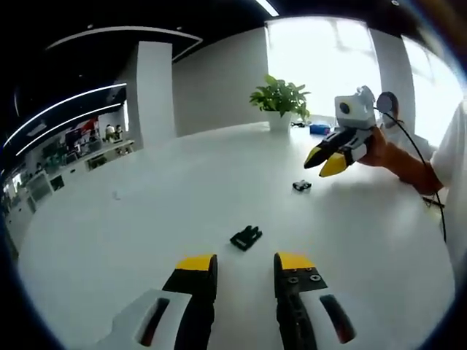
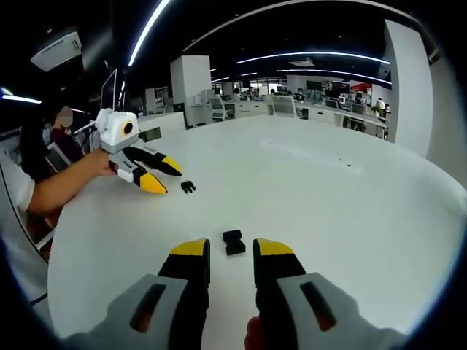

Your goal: Snap the two parts of the plastic buckle together until the buckle closes and remains connected.

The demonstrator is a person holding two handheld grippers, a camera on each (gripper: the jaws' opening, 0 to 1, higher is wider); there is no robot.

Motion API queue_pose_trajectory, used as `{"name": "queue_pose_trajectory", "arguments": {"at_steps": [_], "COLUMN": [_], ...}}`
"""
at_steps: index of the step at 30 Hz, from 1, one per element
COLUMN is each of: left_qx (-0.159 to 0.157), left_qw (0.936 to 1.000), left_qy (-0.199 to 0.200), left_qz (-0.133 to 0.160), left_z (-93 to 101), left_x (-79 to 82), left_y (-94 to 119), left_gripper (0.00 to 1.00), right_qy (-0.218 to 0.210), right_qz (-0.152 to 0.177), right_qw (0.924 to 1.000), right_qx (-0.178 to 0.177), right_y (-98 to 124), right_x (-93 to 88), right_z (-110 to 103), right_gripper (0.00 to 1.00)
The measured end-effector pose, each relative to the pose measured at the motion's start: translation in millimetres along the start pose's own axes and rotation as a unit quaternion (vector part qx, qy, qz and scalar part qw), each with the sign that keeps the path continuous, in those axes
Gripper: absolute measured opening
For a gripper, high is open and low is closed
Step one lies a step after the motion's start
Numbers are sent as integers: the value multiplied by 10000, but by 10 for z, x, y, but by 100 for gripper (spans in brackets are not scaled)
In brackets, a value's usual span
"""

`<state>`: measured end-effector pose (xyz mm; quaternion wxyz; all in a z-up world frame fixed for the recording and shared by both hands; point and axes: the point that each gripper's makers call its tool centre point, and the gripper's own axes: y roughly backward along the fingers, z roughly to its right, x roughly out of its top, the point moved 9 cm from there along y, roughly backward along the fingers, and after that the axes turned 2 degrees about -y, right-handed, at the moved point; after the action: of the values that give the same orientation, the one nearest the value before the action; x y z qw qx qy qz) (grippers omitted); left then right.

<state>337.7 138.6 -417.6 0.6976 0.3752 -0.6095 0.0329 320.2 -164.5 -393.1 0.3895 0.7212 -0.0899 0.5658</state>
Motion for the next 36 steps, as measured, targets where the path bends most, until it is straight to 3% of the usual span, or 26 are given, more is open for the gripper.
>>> {"name": "queue_pose_trajectory", "arguments": {"at_steps": [14,36], "left_qx": [-241,-200], "left_qw": [9997,9997], "left_qy": [-76,-121], "left_qz": [-51,-57], "left_z": [-34,-24], "left_x": [43,148], "left_y": [-76,-182], "left_gripper": [29,28], "right_qy": [2,69], "right_qz": [-32,-21], "right_qw": [10000,10000], "right_qx": [82,8], "right_y": [-41,-23], "right_x": [-24,-29], "right_z": [-8,16], "right_gripper": [23,23]}}
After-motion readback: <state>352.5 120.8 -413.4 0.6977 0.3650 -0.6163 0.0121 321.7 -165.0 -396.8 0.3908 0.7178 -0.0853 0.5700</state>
